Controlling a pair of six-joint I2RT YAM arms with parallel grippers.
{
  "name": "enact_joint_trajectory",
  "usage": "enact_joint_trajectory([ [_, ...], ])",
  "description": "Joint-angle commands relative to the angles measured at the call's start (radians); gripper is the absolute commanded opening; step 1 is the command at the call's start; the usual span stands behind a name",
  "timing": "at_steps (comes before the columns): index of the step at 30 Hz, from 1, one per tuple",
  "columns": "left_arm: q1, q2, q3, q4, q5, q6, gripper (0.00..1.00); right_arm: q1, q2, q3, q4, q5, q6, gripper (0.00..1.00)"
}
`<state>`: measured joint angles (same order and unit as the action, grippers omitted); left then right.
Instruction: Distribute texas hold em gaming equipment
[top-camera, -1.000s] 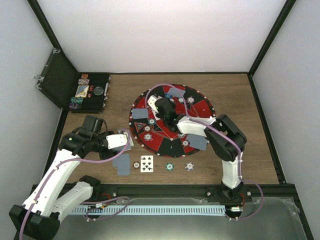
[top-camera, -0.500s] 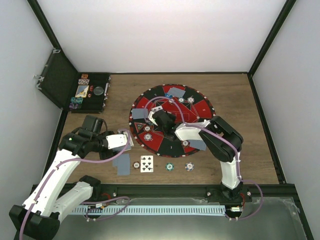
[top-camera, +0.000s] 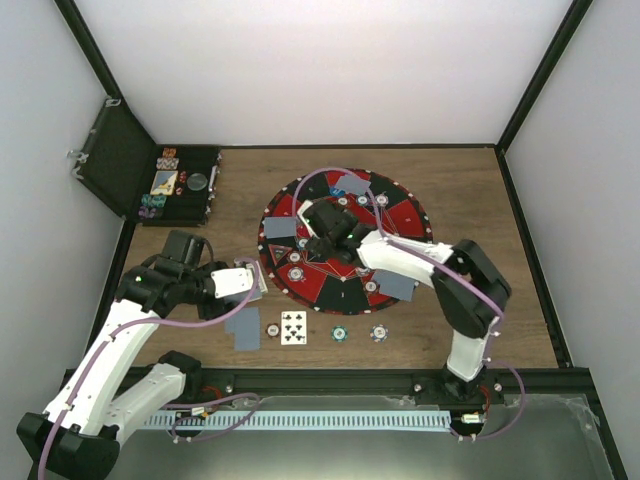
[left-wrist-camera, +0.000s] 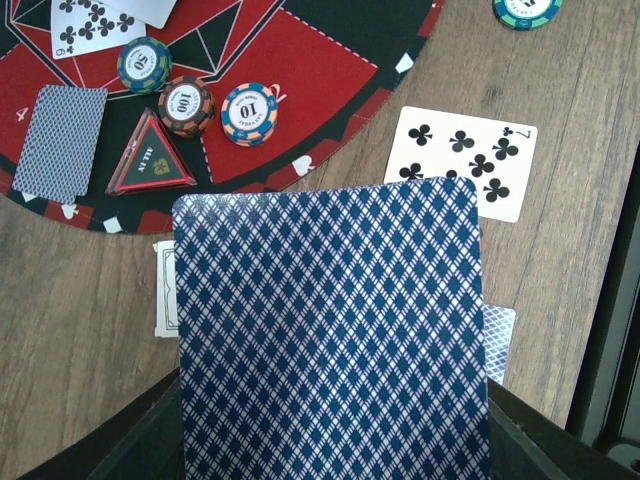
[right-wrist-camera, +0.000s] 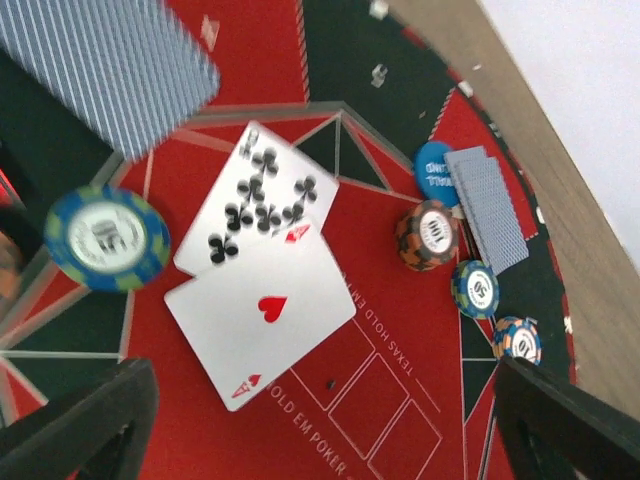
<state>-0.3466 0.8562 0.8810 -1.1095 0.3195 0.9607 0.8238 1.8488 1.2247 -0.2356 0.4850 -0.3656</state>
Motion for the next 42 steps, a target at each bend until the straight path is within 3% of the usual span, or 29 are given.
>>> enact_joint_trajectory([
  [1, 0.001, -0.002, 0.029, -0.003, 0.021, -0.005, 0.04, 0.008, -0.167, 0.067, -0.100, -0.107, 0.189, 0.99],
  [5, 0.001, -0.002, 0.029, 0.002, 0.022, -0.004, 0.04, -0.009, -0.304, 0.068, -0.097, -0.191, 0.404, 1.00],
  [10, 0.001, 0.002, 0.029, 0.010, 0.025, -0.006, 0.04, -0.133, -0.436, 0.008, -0.023, -0.740, 0.716, 1.00],
  [17, 0.001, 0.003, 0.034, 0.014, 0.028, -0.004, 0.04, -0.115, -0.356, -0.090, 0.118, -1.194, 1.041, 0.99],
  [21, 0.001, 0.003, 0.032, 0.015, 0.028, -0.006, 0.04, -0.054, -0.356, -0.160, 0.274, -1.250, 1.166, 0.96],
  [31, 0.001, 0.007, 0.026, 0.021, 0.029, -0.004, 0.04, 0.044, -0.272, -0.192, 0.357, -1.267, 1.260, 0.83],
  [42, 0.001, 0.006, 0.031, 0.015, 0.026, -0.007, 0.04, 0.101, -0.192, -0.206, 0.459, -1.287, 1.330, 0.76],
])
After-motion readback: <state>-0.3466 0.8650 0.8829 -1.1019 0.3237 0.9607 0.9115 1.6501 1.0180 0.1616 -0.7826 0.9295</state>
